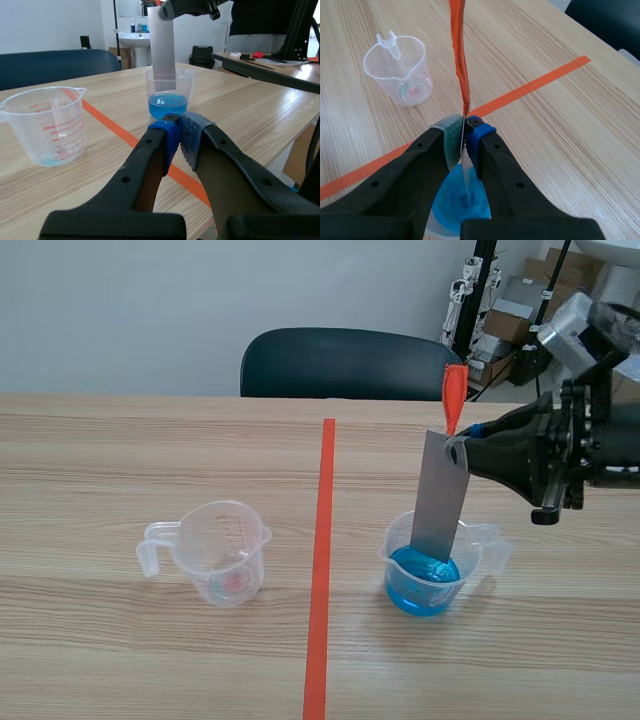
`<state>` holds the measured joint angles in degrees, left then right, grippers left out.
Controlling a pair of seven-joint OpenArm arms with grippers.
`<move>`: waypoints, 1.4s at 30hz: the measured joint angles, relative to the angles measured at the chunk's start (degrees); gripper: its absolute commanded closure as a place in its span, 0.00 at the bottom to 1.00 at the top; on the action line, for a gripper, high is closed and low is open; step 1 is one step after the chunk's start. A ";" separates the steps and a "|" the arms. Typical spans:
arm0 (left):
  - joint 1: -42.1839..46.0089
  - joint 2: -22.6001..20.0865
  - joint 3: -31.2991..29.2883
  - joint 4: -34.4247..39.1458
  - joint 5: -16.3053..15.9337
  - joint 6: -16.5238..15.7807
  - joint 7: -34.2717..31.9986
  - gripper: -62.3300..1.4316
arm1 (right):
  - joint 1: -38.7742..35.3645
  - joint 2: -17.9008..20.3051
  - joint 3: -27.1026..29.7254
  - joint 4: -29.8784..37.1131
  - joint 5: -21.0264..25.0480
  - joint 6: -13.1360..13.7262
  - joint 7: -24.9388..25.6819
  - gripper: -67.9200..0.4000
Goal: Do the redox reaction experiment. lower the plate into the blue solution
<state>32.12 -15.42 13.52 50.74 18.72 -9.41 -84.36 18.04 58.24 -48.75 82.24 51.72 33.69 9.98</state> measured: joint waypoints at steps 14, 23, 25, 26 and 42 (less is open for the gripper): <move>-0.52 0.17 -4.31 -0.28 0.96 -0.13 -2.03 0.24 | -0.50 -1.90 0.00 -1.57 -3.87 -0.33 1.14 0.99; -0.52 0.17 -4.28 -0.26 0.79 -0.85 -2.05 0.00 | -3.85 -3.32 0.02 -1.62 -8.11 -3.04 4.24 0.99; -0.55 0.17 -4.28 -0.26 0.81 -0.85 -2.05 0.00 | -4.28 -3.30 0.04 -1.62 -10.23 -4.04 6.58 0.99; -0.55 0.17 -4.28 -0.24 0.79 -0.85 -2.05 0.00 | -4.52 -3.32 0.04 -1.62 -10.64 -4.39 7.10 0.99; -0.55 0.17 -4.28 -0.24 0.79 -0.85 -2.05 0.00 | -7.32 -3.32 0.04 -1.62 -15.78 -7.58 9.55 0.99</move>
<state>31.57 -15.25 9.23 50.50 19.51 -10.26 -86.41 10.72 54.92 -48.71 80.62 35.94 26.11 19.53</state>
